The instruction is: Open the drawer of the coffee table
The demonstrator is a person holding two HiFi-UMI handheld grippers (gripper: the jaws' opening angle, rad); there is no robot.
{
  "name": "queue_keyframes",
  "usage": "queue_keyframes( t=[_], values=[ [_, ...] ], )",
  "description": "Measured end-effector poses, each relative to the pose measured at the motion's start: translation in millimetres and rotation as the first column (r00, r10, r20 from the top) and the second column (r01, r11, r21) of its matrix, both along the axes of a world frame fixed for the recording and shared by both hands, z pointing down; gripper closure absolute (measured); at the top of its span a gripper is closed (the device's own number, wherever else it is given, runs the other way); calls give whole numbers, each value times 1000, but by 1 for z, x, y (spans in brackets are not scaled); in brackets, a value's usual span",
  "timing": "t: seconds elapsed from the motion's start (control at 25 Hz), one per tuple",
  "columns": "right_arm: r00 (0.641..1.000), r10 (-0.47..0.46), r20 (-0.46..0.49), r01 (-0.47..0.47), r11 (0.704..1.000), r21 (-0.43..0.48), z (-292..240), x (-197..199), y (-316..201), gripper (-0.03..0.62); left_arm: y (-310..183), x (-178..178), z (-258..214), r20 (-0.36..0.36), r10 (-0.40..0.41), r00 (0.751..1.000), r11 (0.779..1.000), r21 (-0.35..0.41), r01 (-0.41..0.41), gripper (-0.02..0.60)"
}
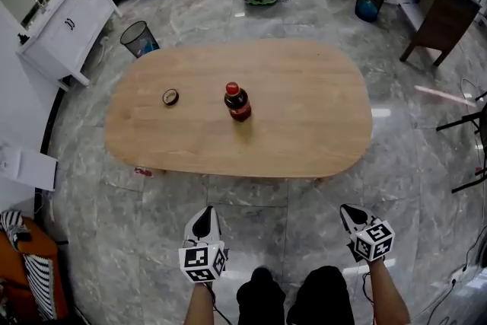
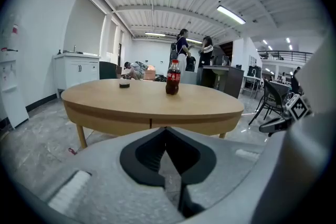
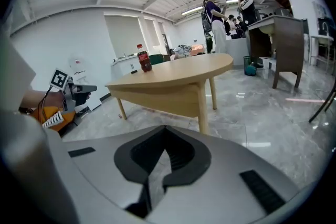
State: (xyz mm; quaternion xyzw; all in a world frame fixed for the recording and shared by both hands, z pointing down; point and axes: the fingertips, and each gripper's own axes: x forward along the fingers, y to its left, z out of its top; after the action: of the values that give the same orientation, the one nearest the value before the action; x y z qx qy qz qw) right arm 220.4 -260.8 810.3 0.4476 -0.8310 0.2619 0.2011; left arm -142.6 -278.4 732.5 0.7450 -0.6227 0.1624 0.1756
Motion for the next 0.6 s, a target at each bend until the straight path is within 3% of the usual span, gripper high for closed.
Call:
queue_keyframes(
  t=[0.28,0.6],
  values=[
    [997,3,-75,5,995,103,80,22,-45,580,-44,3,78,-4,59,998,993,105,-58,571],
    [991,-21,-130,49,975,216,103,20,-79,579,-75,-11,109,11,117,993,976,186,-117,572]
  ],
)
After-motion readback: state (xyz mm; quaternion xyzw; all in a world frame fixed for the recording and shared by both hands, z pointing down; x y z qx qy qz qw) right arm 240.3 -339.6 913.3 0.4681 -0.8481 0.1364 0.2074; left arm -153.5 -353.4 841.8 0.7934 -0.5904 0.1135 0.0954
